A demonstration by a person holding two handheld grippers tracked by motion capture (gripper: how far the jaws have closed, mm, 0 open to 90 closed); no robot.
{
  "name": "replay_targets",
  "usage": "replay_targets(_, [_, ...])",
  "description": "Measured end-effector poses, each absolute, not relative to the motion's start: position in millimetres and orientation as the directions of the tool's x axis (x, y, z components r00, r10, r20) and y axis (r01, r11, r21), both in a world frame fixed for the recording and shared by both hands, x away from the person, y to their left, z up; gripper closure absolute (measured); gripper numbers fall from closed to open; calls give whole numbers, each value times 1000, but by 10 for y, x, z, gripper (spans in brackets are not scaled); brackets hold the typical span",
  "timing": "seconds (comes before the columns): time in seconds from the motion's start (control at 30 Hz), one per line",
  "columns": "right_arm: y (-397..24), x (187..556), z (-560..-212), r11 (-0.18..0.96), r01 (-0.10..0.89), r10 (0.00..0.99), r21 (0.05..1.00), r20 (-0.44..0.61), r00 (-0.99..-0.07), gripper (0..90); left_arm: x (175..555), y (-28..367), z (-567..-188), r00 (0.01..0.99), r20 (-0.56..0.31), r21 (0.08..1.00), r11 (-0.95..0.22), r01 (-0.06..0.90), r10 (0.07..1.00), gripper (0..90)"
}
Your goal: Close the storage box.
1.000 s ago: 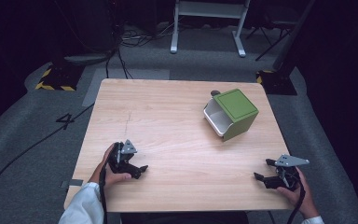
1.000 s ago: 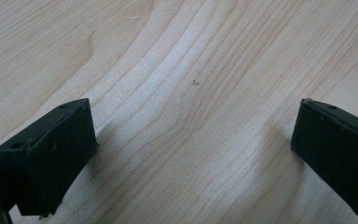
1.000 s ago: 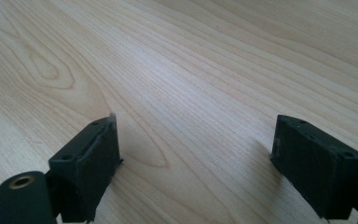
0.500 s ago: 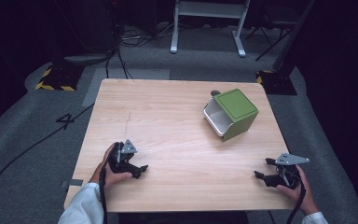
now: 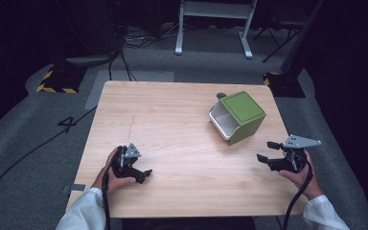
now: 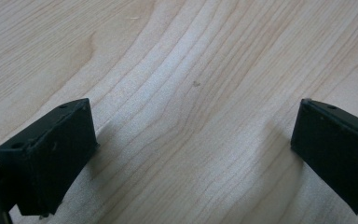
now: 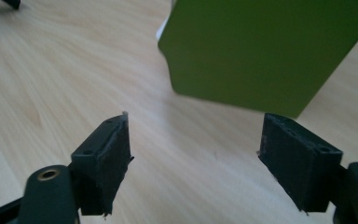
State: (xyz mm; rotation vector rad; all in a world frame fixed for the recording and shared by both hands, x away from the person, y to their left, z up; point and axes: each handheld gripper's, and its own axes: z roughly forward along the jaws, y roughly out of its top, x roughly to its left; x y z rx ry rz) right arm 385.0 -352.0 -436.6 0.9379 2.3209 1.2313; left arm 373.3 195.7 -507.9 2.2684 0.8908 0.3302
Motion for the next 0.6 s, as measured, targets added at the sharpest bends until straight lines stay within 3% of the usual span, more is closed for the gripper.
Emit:
replay_targets(0.17, [-3333, 3929, -4160, 417, 344, 682, 842, -40, -730, 279, 3738, 1956, -5078, 737, -8, 667, -546, 507, 676, 3])
replay_targets(0.6, [-2684, 4167, -4007, 460, 306, 619, 833, -54, -783, 317, 3709, 1948, -5079, 717, -8, 667, -531, 523, 697, 5])
